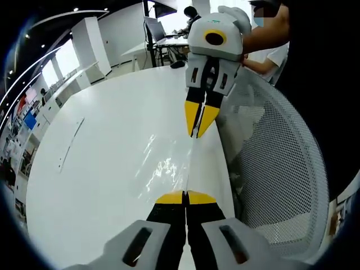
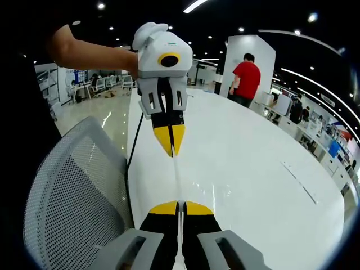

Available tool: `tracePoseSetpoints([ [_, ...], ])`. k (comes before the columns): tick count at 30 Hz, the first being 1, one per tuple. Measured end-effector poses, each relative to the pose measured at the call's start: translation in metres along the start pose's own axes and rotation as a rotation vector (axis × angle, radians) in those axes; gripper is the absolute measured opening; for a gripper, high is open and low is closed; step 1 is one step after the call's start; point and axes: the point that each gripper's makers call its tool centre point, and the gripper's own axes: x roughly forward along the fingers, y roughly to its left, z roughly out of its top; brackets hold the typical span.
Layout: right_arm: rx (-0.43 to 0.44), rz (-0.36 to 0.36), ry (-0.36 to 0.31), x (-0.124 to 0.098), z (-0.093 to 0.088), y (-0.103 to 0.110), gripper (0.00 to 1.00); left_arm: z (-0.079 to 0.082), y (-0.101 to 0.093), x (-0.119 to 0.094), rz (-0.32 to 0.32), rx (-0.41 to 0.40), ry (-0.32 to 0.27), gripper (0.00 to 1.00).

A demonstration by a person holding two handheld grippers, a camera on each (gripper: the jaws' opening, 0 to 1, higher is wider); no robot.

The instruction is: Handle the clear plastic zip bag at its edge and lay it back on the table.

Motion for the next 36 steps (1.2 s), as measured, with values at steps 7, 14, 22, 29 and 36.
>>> tracePoseSetpoints([
  [7,0.001,-0.001,0.003,-0.0012,-0.0013,0.0007,0.00,-0.0019,-0.0003,-0.0009,0.002,-0.003,0.002,0.00],
  [14,0.003,-0.002,0.004,-0.0012,-0.0014,0.0007,0.00,-0.0028,0.0001,-0.0011,0.003,-0.004,0.004,0.00],
  [22,0.007,-0.005,0.003,-0.0020,-0.0028,-0.0006,0.00,-0.0031,0.0019,-0.0013,0.005,-0.001,0.007,0.00],
  [29,0.010,-0.008,0.005,-0.0035,-0.0047,-0.0011,0.00,-0.0046,0.0028,-0.0022,0.005,0.001,0.013,0.00],
  [36,0.012,-0.011,0.010,-0.0049,-0.0069,-0.0022,0.00,-0.0060,0.0027,-0.0034,0.007,0.003,0.021,0.00],
])
